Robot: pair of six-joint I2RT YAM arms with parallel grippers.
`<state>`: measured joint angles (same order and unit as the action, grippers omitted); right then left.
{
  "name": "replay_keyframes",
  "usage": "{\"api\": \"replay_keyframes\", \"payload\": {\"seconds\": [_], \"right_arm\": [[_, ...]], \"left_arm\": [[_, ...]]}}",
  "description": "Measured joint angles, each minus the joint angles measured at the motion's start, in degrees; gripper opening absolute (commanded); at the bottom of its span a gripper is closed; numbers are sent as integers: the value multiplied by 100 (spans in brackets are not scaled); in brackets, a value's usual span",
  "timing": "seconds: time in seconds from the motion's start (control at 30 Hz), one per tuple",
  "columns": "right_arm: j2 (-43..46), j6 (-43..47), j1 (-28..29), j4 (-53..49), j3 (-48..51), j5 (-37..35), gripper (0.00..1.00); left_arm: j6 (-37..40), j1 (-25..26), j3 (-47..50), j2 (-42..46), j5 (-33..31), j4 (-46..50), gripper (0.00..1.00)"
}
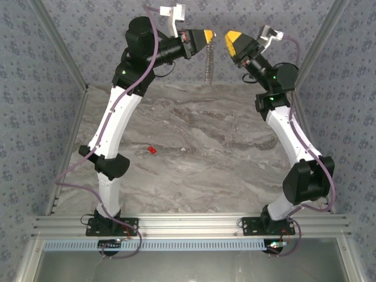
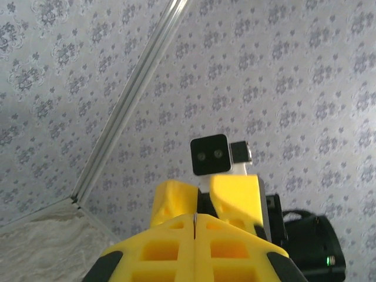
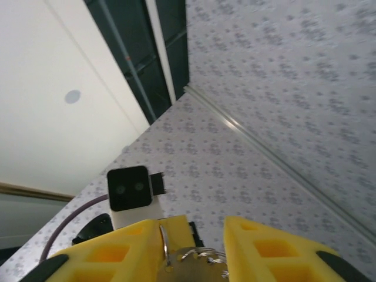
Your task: Put the keys on the keyring
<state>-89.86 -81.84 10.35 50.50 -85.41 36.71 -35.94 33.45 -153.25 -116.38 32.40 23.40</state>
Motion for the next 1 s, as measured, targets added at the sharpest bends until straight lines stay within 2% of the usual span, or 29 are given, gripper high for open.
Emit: {"api": "replay_keyframes", "payload": {"seconds": [0.27, 0.47, 0.63, 0.83, 1.0], "right_arm": [[144, 28, -658, -341, 162, 756, 45], [144, 184, -546, -614, 98, 1532, 45], [144, 538, -216, -911, 59, 2015, 45], [151, 1335, 205, -1650, 50, 2406, 45], [291, 2039, 197, -2369, 144, 2459, 44]], "left_arm": [[962, -323, -66, 0, 894, 820, 0], [1537, -533, -304, 2, 1615, 1478, 0], [1893, -542, -337, 0, 1998, 2033, 0], [2223, -531, -337, 2, 2068, 2673, 0], [2562, -527, -337, 0, 1757, 3187, 0]]}}
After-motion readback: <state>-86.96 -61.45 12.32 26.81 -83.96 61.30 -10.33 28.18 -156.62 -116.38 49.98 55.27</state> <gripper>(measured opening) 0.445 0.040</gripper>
